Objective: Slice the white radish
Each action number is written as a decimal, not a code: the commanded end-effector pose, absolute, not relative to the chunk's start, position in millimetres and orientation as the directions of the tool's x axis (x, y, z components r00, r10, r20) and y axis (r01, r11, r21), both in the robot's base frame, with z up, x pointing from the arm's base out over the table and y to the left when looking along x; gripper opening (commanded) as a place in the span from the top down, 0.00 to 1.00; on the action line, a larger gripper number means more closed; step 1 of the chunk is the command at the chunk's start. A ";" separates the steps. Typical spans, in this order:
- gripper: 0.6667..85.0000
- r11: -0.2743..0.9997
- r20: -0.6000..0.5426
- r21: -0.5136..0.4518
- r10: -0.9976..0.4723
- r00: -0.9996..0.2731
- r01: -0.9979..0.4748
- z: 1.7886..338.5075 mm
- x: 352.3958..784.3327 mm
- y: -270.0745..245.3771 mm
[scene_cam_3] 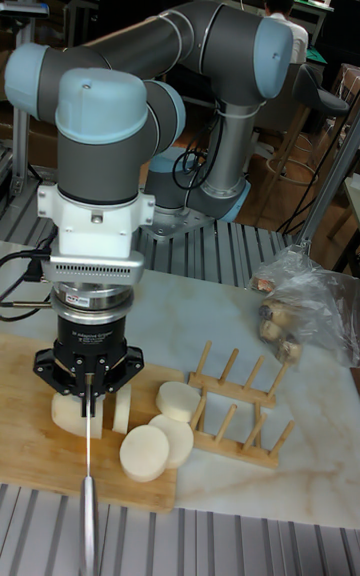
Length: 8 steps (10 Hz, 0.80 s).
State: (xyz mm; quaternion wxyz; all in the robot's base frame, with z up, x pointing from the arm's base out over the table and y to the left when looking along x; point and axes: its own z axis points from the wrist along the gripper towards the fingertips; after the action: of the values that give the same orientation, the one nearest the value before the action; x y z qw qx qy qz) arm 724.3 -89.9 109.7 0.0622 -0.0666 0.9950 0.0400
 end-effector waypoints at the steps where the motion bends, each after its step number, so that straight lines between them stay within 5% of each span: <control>1: 0.99 0.991 -0.090 0.061 -0.110 -0.990 -0.116 109.9 713.2 -86.6; 8: 0.99 0.988 0.015 0.034 -0.151 -0.988 -0.150 104.6 681.9 -83.7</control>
State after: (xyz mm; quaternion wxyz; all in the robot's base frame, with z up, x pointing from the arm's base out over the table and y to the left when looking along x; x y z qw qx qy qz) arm 691.8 -86.8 103.6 0.0057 -0.0707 0.9974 0.0143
